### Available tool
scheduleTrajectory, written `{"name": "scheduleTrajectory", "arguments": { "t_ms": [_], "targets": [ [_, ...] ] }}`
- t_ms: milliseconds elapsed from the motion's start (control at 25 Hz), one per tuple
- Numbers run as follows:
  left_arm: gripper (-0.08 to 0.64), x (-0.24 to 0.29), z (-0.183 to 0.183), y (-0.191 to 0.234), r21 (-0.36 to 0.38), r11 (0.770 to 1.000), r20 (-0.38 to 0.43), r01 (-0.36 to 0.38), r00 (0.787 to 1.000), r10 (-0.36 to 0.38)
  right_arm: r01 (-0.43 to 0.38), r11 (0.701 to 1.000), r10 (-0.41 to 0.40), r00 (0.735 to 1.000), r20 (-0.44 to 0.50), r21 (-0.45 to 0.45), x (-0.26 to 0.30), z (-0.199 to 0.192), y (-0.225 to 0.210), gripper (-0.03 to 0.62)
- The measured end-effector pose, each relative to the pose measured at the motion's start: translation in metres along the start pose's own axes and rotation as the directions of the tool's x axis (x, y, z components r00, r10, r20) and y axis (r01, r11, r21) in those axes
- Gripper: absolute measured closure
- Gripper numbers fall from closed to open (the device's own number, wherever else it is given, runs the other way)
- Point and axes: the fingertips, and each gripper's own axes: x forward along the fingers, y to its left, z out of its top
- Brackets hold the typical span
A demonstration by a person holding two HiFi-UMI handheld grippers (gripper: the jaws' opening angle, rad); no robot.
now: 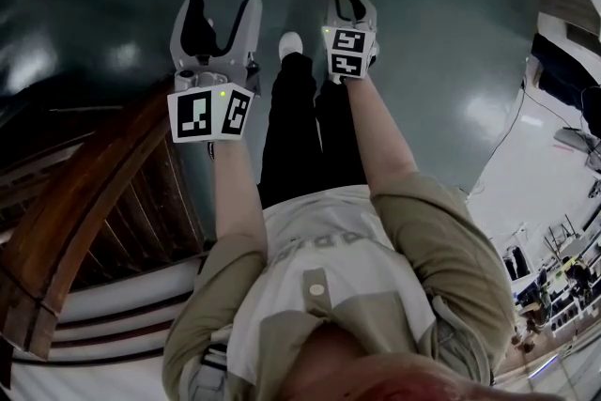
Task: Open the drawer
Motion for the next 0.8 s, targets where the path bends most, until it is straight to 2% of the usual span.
{"name": "scheduleTrajectory", "arguments": {
  "t_ms": [120, 240, 280, 520, 800],
  "targets": [
    [0.210, 0.000, 0.002, -0.001, 0.001, 1.000, 0.002, 0.002, 1.000, -0.002, 0.009, 1.000, -0.009, 1.000, 0.001, -0.012, 0.000, 0.000, 0.001, 0.481],
    [0.210, 0.000, 0.005, 0.000, 0.004, 1.000, 0.000, 0.003, 1.000, -0.003, -0.005, 1.000, 0.005, 1.000, 0.009, -0.005, -0.002, 0.002, 0.003, 0.392],
    [0.210, 0.000, 0.007, 0.001, 0.004, 1.000, 0.000, 0.003, 1.000, -0.003, -0.012, 1.000, 0.012, 1.000, 0.016, -0.002, -0.003, 0.005, 0.004, 0.385],
    [0.210, 0.003, 0.023, -0.003, -0.012, 1.000, 0.003, 0.013, 1.000, -0.013, -0.034, 0.999, 0.035, 0.999, 0.022, -0.031, -0.024, 0.021, 0.003, 0.368],
    [0.210, -0.004, 0.062, -0.016, 0.005, 1.000, -0.006, 0.023, 1.000, -0.022, -0.018, 0.999, 0.018, 1.000, -0.010, -0.034, -0.065, 0.043, -0.010, 0.368]
  ]
}}
